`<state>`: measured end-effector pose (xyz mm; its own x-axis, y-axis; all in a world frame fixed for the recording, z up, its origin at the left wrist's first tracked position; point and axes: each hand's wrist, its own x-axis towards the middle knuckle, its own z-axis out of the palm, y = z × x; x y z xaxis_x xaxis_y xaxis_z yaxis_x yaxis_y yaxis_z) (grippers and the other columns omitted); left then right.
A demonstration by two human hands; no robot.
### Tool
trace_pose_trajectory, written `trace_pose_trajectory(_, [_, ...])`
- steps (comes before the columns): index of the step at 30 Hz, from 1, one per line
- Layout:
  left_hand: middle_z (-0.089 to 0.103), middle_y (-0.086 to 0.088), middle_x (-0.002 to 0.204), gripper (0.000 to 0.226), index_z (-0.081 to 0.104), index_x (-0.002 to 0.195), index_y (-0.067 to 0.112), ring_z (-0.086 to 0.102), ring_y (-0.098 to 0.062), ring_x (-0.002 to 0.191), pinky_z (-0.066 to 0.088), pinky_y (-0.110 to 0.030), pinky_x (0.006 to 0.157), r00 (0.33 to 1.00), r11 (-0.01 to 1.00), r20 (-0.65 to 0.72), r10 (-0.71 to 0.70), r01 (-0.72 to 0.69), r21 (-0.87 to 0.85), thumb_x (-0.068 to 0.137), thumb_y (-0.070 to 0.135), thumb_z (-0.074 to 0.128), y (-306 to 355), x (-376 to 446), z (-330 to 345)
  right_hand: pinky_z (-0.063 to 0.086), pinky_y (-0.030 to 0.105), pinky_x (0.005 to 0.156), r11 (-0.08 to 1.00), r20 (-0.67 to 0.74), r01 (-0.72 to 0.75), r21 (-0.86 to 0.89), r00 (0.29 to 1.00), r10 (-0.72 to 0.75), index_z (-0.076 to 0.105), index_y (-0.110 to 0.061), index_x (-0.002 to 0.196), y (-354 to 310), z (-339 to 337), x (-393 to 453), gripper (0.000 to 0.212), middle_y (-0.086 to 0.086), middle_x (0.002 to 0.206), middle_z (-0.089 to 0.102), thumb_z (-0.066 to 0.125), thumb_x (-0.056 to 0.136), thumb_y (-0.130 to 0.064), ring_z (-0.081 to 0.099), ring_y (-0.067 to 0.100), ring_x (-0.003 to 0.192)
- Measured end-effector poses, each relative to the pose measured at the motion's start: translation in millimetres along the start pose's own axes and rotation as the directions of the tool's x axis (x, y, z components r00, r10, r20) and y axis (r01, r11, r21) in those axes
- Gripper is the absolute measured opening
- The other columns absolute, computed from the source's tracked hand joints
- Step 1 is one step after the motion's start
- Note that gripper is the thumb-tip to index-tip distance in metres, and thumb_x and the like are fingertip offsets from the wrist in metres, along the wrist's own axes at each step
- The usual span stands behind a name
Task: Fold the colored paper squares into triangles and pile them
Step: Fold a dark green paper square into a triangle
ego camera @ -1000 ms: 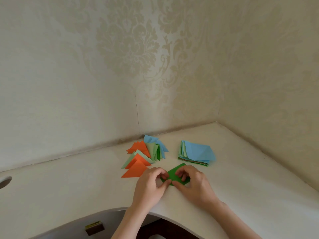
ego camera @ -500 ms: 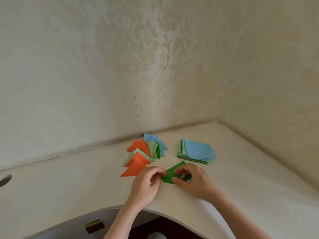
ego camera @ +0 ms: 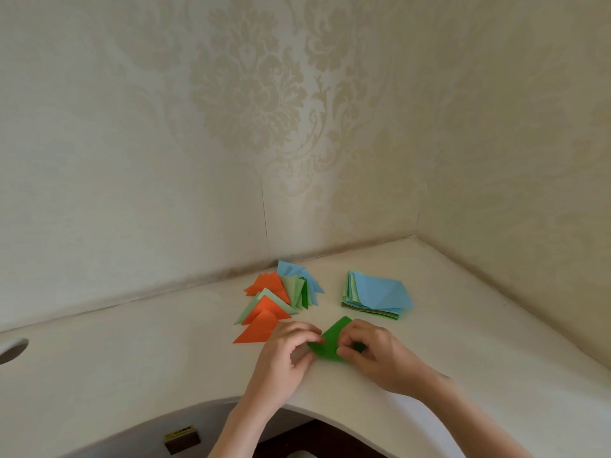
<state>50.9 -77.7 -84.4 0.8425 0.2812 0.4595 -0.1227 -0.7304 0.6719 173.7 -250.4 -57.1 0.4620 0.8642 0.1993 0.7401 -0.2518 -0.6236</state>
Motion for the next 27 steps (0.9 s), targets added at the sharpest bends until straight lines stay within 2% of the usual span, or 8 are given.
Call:
trace_pose_trajectory(5, [0.065, 0.024, 0.094, 0.027, 0.072, 0.085, 0.029, 0.056, -0.001, 0.101, 0.041, -0.013, 0.087, 1.0, 0.999, 0.03, -0.006, 0.004, 0.042, 0.079, 0.003, 0.069, 2, -1, 3, 0.04, 0.01, 0.068, 0.996, -0.059, 0.062, -0.062, 0.996, -0.066, 0.061, -0.027, 0.083, 2, 1, 0, 0.008, -0.015, 0.088, 0.055, 0.066, 0.088, -0.028, 0.053, 0.001, 0.08])
trace_pose_trajectory(9, [0.064, 0.022, 0.088, 0.022, 0.07, 0.086, 0.031, 0.055, 0.0, 0.095, 0.042, -0.016, 0.083, 0.998, 0.998, 0.056, 0.028, -0.031, 0.063, 0.081, 0.01, 0.071, 4, -2, 3, 0.046, 0.016, 0.074, 0.998, -0.147, 0.026, -0.066, 0.989, -0.035, 0.066, -0.024, 0.089, 7, 5, -6, 0.013, -0.016, 0.089, 0.059, 0.072, 0.082, -0.032, 0.056, 0.0, 0.084])
trace_pose_trajectory(11, [0.063, 0.022, 0.089, 0.017, 0.069, 0.089, 0.033, 0.055, -0.001, 0.094, 0.044, -0.019, 0.083, 0.998, 0.998, 0.053, 0.028, -0.031, 0.063, 0.082, 0.018, 0.071, 3, -2, 3, 0.048, 0.02, 0.078, 0.996, -0.152, 0.051, -0.066, 0.987, -0.061, 0.069, -0.024, 0.088, 8, 6, -10, 0.008, -0.016, 0.093, 0.061, 0.068, 0.085, -0.032, 0.057, 0.0, 0.087])
trace_pose_trajectory(14, [0.062, 0.019, 0.09, 0.013, 0.067, 0.092, 0.035, 0.057, -0.004, 0.093, 0.046, -0.025, 0.083, 0.998, 0.998, 0.058, -0.004, 0.001, 0.055, 0.082, 0.028, 0.072, 0, -2, 5, 0.045, 0.016, 0.084, 0.99, -0.137, 0.092, -0.111, 0.985, -0.107, 0.073, -0.023, 0.089, 5, 11, -18, 0.026, -0.016, 0.102, 0.062, 0.054, 0.09, -0.041, 0.056, -0.004, 0.093])
trace_pose_trajectory(18, [0.063, 0.015, 0.09, 0.019, 0.066, 0.093, 0.039, 0.06, -0.005, 0.091, 0.049, -0.026, 0.081, 0.997, 0.999, 0.059, -0.052, 0.053, -0.009, 0.079, 0.028, 0.075, 1, -3, 6, 0.042, 0.015, 0.089, 0.988, -0.173, 0.079, -0.129, 0.98, -0.101, 0.072, -0.024, 0.093, 8, 18, -22, 0.032, -0.018, 0.106, 0.061, 0.058, 0.085, -0.052, 0.054, -0.007, 0.097])
trace_pose_trajectory(23, [0.065, 0.018, 0.085, 0.02, 0.066, 0.095, 0.032, 0.06, -0.002, 0.088, 0.05, -0.026, 0.079, 0.993, 0.993, -0.01, -0.116, 0.117, 0.009, 0.079, 0.027, 0.076, 6, 0, 8, 0.048, 0.022, 0.083, 0.992, -0.283, 0.044, -0.116, 0.956, -0.076, 0.071, -0.021, 0.083, 8, 25, -19, 0.031, -0.017, 0.098, 0.061, 0.056, 0.085, -0.048, 0.056, -0.005, 0.09])
trace_pose_trajectory(27, [0.064, 0.018, 0.074, 0.019, 0.064, 0.093, 0.032, 0.06, -0.002, 0.08, 0.05, -0.028, 0.073, 0.989, 0.989, -0.048, -0.142, 0.144, 0.04, 0.078, 0.03, 0.077, 9, 4, 12, 0.043, 0.018, 0.078, 0.987, -0.352, 0.007, -0.16, 0.934, -0.064, 0.059, -0.019, 0.071, 9, 28, -15, 0.031, -0.011, 0.093, 0.057, 0.056, 0.085, -0.046, 0.054, 0.005, 0.086])
